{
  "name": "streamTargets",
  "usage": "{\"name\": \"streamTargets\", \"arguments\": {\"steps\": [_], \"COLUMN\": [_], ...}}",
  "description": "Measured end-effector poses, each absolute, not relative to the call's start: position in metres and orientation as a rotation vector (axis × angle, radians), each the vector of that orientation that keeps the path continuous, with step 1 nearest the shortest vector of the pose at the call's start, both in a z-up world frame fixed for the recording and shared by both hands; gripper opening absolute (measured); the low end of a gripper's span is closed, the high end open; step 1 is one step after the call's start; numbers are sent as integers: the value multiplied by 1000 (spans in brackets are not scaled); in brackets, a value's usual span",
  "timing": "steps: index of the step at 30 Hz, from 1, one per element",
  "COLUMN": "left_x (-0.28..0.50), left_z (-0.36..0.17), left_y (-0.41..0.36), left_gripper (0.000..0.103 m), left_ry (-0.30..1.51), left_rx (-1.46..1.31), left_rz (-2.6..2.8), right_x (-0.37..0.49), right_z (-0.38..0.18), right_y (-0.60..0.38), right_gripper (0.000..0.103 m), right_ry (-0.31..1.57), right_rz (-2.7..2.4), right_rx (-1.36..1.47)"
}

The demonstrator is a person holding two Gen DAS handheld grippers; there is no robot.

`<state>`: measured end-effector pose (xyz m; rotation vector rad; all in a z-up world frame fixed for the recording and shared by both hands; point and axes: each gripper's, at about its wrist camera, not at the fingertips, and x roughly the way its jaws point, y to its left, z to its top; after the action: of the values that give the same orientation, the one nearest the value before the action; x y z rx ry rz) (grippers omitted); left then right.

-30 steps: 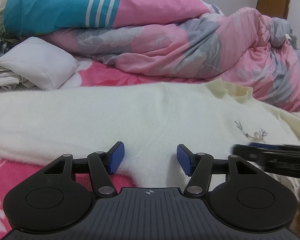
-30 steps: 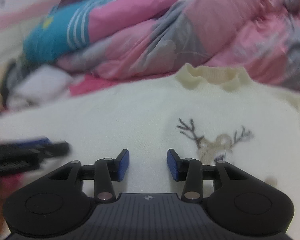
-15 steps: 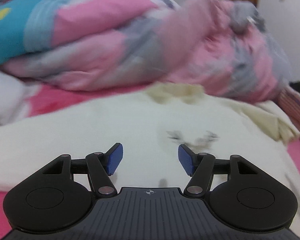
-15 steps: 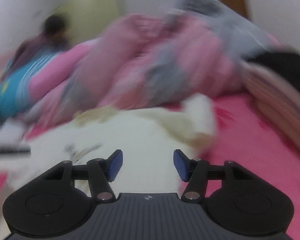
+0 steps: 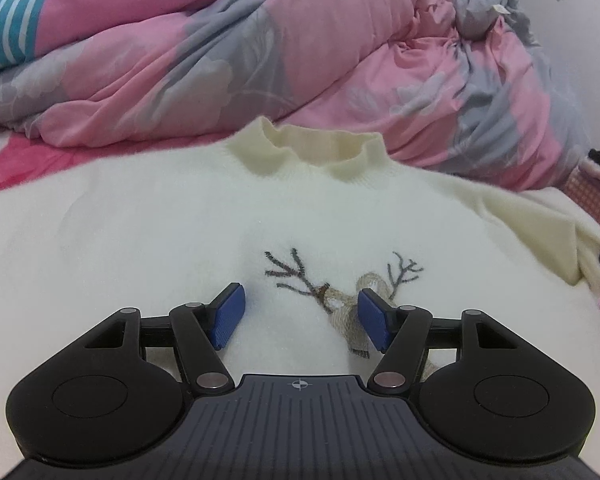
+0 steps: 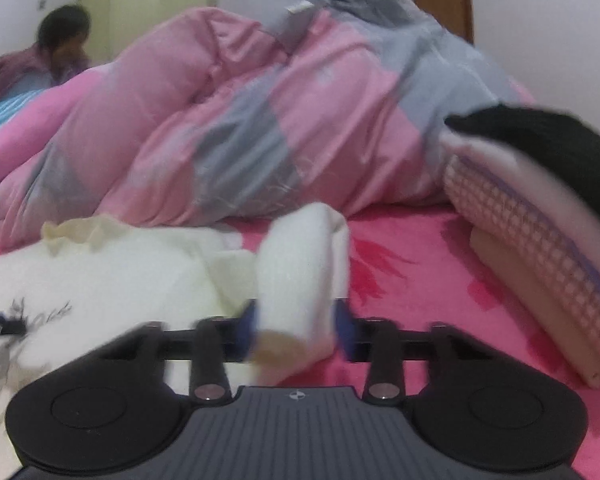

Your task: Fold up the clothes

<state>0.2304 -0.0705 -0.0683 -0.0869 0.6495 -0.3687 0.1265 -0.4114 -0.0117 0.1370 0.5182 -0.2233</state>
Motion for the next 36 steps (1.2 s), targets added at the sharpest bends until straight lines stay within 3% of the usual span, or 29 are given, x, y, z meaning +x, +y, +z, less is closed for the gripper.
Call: {"name": "streamTargets", "arguments": {"steps": [8, 9, 16, 28, 30, 36], "left_x": [232, 232, 232, 232, 232, 233], "left_z": [-70, -70, -70, -70, -70, -70], "left_y": [-67, -66, -63, -62, -62, -62], "left_gripper": [63, 63, 63, 63, 63, 63], "left_ry": [644, 644, 643, 644, 644, 645], "left_rx": [-118, -122, -146, -154, -153, -149], "left_rz": [-381, -383, -392, -394, -394, -394], "right_x": [110, 108, 92, 24, 20, -21], "right_z": [63, 77, 135, 121, 108, 95], "right_y": [-455, -465, -546, -599, -618, -648], "right_gripper": [9, 4, 4, 5, 12, 15], "right_ry": [375, 362, 348, 345, 390, 358], "right_rz": [-402, -432, -599, -600, -677, -919], "right_rx": [28, 9, 87, 163, 160, 229]}}
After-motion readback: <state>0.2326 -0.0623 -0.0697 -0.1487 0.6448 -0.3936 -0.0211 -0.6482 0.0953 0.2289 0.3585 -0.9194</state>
